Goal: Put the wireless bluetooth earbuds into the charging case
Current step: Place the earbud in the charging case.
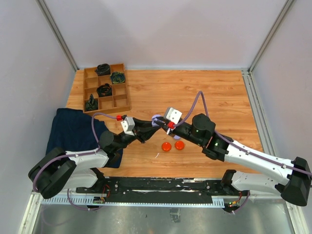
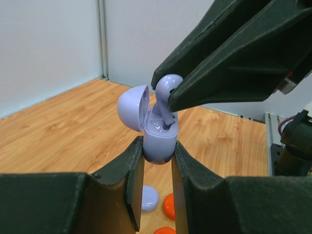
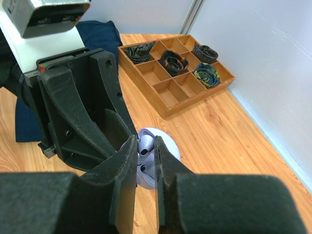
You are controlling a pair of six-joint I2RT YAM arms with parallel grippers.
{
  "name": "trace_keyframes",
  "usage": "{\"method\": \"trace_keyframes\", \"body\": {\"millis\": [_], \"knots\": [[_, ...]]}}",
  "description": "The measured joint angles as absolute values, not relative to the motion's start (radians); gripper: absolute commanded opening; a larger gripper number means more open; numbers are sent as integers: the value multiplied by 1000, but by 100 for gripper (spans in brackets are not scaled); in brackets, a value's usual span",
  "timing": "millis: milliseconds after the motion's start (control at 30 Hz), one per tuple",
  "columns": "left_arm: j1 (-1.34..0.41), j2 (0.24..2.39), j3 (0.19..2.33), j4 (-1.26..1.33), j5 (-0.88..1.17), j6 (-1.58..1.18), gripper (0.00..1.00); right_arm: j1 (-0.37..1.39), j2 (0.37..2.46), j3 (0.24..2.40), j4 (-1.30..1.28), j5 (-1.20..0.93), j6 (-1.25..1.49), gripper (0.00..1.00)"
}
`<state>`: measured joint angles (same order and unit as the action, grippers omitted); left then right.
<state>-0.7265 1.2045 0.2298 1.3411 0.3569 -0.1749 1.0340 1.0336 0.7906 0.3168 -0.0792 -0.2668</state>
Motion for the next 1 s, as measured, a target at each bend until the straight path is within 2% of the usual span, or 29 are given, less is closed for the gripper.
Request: {"method": "trace_keyframes", "body": {"millis": [1000], "knots": [[-727, 1220, 230, 1367, 340, -272, 0, 1052, 1032, 780, 316, -67, -319, 16]]}}
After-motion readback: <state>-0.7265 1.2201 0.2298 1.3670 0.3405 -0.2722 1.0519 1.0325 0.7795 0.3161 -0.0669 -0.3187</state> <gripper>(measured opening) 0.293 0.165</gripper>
